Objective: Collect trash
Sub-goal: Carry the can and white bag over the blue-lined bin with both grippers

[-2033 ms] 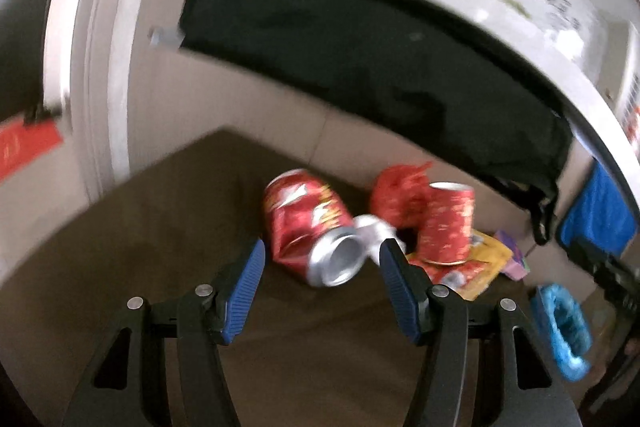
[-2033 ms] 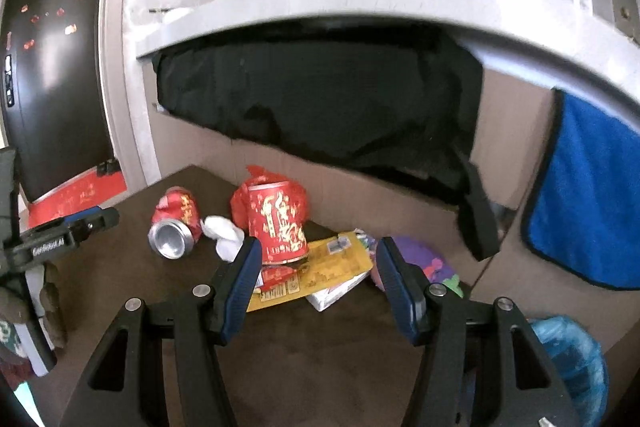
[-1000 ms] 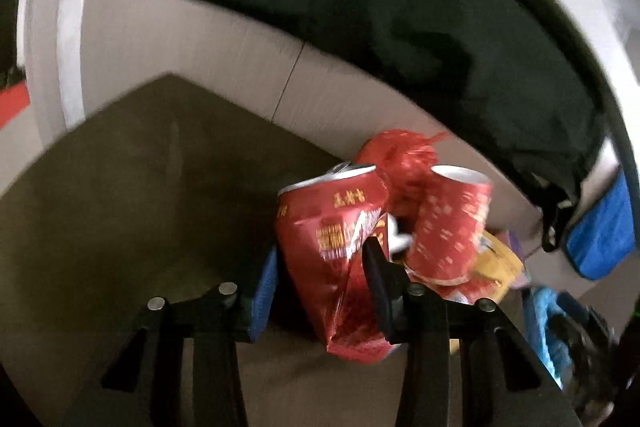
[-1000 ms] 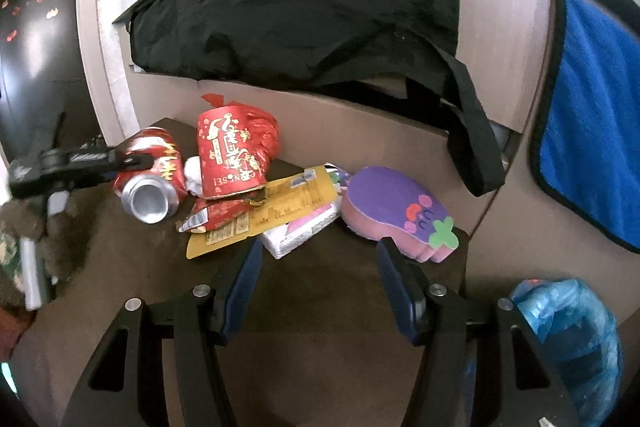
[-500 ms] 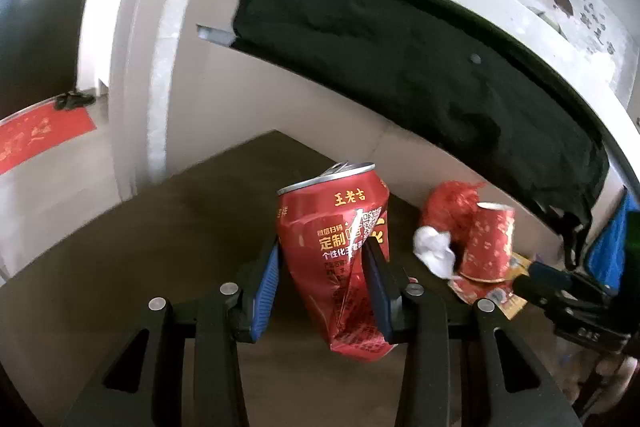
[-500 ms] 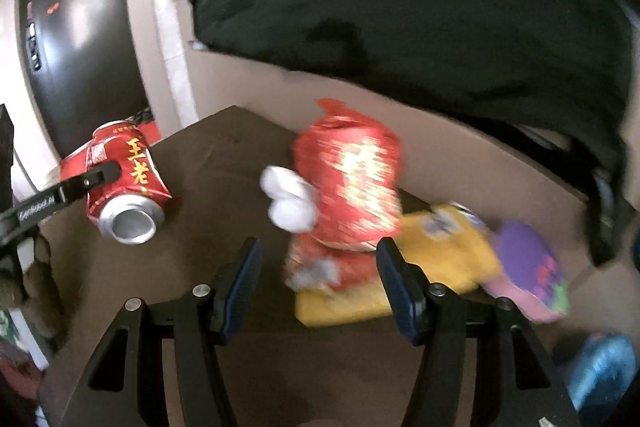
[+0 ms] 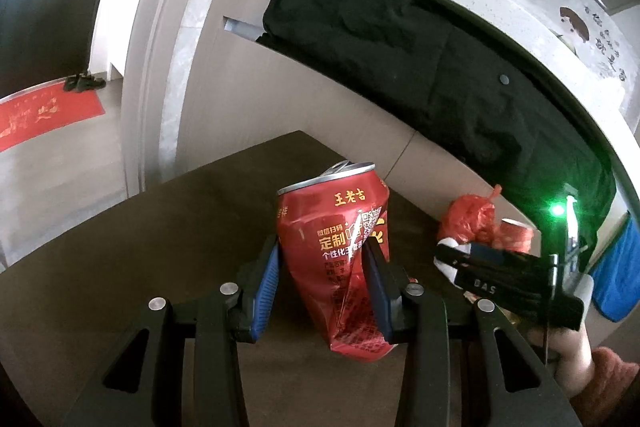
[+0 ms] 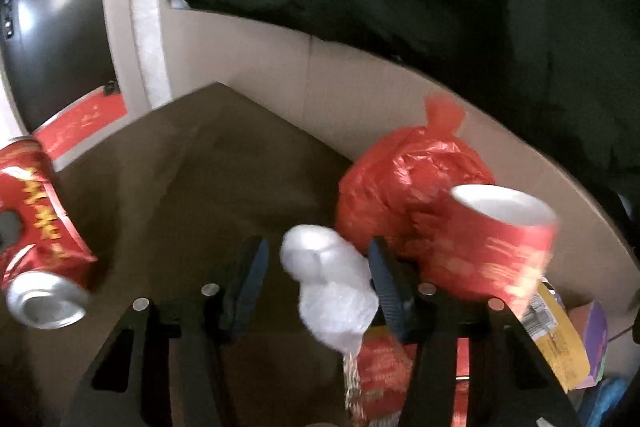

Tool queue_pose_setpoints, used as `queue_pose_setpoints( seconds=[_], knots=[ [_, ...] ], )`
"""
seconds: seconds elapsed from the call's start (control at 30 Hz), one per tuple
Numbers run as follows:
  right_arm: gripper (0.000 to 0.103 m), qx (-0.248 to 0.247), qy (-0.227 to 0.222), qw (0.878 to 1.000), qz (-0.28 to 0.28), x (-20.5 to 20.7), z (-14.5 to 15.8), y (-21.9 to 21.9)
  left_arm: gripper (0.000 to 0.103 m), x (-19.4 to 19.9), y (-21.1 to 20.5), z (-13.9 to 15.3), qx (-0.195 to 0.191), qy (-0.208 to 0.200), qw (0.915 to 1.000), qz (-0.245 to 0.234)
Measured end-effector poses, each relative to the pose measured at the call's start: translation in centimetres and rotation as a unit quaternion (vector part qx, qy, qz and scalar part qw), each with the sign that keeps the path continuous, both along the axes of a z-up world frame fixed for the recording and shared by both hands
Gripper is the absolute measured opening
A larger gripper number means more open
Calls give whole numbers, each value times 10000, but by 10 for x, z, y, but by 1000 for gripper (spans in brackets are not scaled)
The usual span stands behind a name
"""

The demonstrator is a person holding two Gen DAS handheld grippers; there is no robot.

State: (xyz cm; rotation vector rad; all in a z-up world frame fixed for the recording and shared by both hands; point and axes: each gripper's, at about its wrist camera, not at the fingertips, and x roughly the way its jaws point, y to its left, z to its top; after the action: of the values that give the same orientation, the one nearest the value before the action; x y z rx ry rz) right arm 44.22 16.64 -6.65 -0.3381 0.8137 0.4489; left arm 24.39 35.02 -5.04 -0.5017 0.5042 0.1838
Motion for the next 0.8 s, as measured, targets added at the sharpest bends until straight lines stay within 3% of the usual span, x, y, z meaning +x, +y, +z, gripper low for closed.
queue_pose_setpoints(
  seconds=[0.07, 0.17, 0.47, 0.63, 0.8],
  knots=[
    [32, -51, 203, 9998, 7, 3, -4, -3, 42, 0, -2, -1, -7, -18, 10000, -38],
    [21, 81, 296, 9995, 90, -7, 3, -13, 42, -1, -7, -3, 26, -24, 9999, -94],
    [20, 740, -165, 9966, 331, -78, 70, -79, 42, 2, -24, 9, 269, -19, 9996, -120],
    [20, 910, -436, 9947, 192, -109, 94, -128, 42, -10, -72, 38, 517, -218, 9976, -397],
    [20, 1162, -787, 9901, -22, -123, 118, -169, 42, -18, -134, 79, 1013, -566, 9904, -750]
  ],
)
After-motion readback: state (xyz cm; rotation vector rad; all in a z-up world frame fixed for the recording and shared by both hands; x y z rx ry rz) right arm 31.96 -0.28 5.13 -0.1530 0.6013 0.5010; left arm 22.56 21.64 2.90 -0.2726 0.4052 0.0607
